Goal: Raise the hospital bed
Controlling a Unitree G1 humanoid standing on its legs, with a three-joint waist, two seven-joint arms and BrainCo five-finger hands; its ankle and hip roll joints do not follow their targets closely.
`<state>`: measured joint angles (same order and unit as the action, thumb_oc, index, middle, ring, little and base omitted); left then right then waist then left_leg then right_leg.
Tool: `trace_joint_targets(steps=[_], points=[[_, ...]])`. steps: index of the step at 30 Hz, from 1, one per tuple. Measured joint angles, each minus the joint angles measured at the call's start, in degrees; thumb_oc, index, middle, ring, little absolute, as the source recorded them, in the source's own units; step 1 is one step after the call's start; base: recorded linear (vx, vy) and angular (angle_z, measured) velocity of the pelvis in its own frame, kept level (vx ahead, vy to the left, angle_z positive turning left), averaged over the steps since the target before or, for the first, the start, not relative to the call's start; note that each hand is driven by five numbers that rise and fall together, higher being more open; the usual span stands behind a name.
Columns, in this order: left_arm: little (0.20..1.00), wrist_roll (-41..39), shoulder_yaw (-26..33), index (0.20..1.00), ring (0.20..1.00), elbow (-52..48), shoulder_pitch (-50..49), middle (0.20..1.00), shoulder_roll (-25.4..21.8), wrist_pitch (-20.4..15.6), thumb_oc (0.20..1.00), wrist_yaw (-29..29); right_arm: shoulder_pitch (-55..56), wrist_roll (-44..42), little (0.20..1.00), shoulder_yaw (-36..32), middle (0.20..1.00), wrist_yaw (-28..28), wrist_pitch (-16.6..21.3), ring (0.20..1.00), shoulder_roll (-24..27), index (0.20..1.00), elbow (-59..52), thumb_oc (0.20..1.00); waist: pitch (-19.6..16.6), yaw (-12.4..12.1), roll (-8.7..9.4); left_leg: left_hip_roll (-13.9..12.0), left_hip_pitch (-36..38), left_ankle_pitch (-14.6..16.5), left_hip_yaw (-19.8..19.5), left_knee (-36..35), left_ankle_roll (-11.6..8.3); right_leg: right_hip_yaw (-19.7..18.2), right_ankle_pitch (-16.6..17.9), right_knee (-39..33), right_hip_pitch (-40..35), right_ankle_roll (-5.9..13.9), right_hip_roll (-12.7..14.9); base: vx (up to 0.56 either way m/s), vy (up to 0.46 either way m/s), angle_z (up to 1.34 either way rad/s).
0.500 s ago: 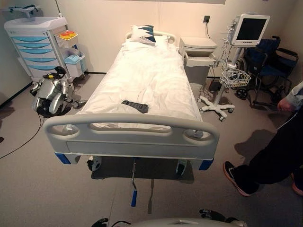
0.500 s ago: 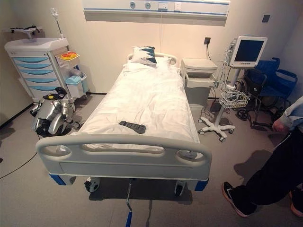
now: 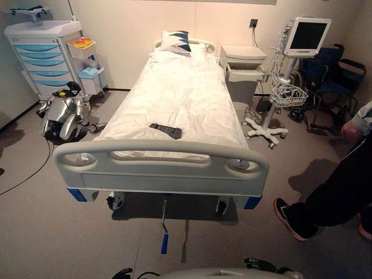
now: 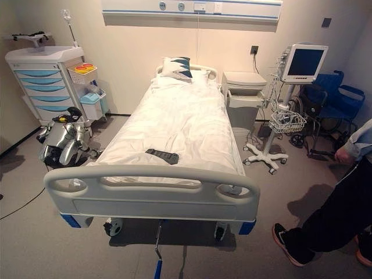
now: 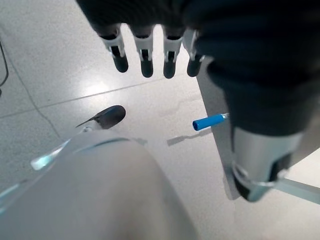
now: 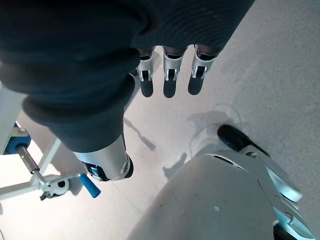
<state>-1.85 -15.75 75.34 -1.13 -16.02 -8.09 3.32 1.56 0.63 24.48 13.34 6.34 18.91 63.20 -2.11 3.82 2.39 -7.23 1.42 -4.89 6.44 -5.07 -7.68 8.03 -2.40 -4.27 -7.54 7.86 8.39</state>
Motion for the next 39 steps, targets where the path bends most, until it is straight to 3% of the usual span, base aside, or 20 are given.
trace_joint_targets(steps=[22,30,34,39], points=[[1.000,-0.15,-0.29,1.000,1.000,-0.52,1.36,1.000,-0.12,-0.02,1.000,-0.87,-1.27,0.04,1.000,0.50,1.000,-0.68,0.13,1.000,0.70,1.000,4.45,1.000,1.46,-0.03,-0.41,-0.26,-2.65,0.09,1.11,0.03,-0.18,-1.09,0.21,0.21,3.62,-0.08,-0.07,-0.01,0.003,-0.02],[1.000,-6.30,-1.48,1.000,1.000,-2.29,13.64,1.000,-1.73,-0.25,1.000,-3.62,-13.64,-0.18,1.000,0.61,1.000,-4.63,0.82,1.000,3.86,1.000,7.01,1.000,12.46,0.03,-1.31,-0.39,-14.29,-0.92,-0.38,4.68,0.89,-1.56,1.85,4.66,15.61,-0.01,0.13,-0.14,0.007,-0.05],[1.000,-8.59,-2.48,1.000,1.000,-2.33,17.40,1.000,-2.55,-0.86,1.000,-5.38,-16.01,-0.57,1.000,1.40,1.000,-5.45,0.95,1.000,3.56,1.000,8.12,1.000,13.89,-0.07,-1.55,-0.20,-18.60,-0.88,-0.42,5.73,1.08,-1.57,0.91,8.34,21.81,0.30,0.71,-0.10,0.028,-0.09],[1.000,-11.01,-2.78,1.000,1.000,-3.04,23.74,1.000,-4.25,-1.22,1.000,-6.71,-20.80,-1.34,1.000,3.10,1.000,-6.98,1.35,1.000,4.73,1.000,3.90,1.000,16.83,1.47,-1.58,0.48,-25.48,-1.23,-0.46,7.83,1.65,-1.92,0.51,13.95,30.76,0.35,1.79,-0.07,0.017,-0.10]])
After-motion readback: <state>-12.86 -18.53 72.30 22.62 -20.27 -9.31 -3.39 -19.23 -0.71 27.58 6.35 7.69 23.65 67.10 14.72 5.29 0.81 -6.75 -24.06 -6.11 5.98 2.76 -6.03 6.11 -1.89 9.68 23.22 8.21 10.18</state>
